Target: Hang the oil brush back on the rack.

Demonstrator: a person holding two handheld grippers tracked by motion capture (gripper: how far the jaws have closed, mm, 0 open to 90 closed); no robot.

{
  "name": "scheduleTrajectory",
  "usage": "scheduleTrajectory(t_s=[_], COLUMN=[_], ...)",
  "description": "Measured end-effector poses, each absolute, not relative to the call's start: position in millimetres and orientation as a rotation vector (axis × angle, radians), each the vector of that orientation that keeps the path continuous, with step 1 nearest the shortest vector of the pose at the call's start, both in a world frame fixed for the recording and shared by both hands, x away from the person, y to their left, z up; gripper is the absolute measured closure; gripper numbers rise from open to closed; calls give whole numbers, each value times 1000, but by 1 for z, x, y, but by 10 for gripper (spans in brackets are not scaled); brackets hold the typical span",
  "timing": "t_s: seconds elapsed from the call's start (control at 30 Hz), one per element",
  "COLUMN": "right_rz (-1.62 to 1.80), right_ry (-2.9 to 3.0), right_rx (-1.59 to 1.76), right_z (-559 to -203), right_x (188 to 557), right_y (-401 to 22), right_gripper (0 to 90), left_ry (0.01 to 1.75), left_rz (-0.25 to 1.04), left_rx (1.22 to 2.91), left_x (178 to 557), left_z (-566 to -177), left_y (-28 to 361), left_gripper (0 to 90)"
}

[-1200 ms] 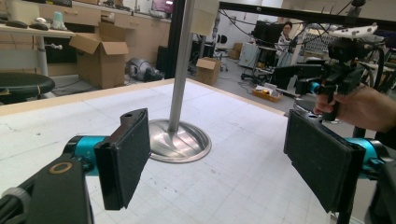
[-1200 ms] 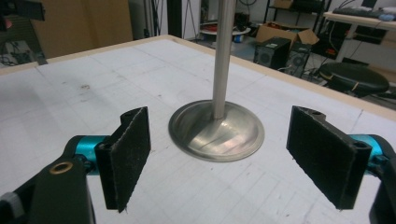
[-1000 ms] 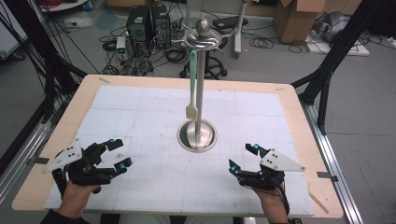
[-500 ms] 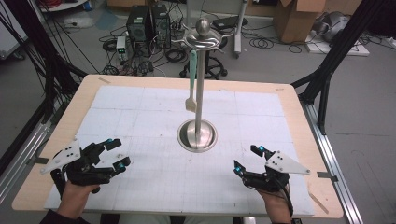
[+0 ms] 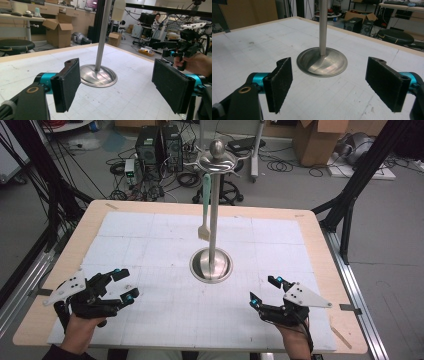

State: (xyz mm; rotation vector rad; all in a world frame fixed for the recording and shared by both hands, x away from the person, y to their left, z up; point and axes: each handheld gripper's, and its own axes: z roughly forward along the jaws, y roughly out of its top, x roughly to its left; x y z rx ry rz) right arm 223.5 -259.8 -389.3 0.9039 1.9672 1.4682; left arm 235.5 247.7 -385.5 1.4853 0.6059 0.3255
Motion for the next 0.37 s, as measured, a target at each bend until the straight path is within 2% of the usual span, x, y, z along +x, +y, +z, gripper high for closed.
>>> scheduleTrajectory(t_s=[0.37], right_rz=[1468], right_ry=[1968], right_rx=[906], right_z=[-389], right_x=[223], right_y=[-259], right_gripper=[205], left_ry=[608], left_rz=[323], left_rx=[1491], left_x=[236], left_z=[-386], left_y=[247], left_gripper=[232])
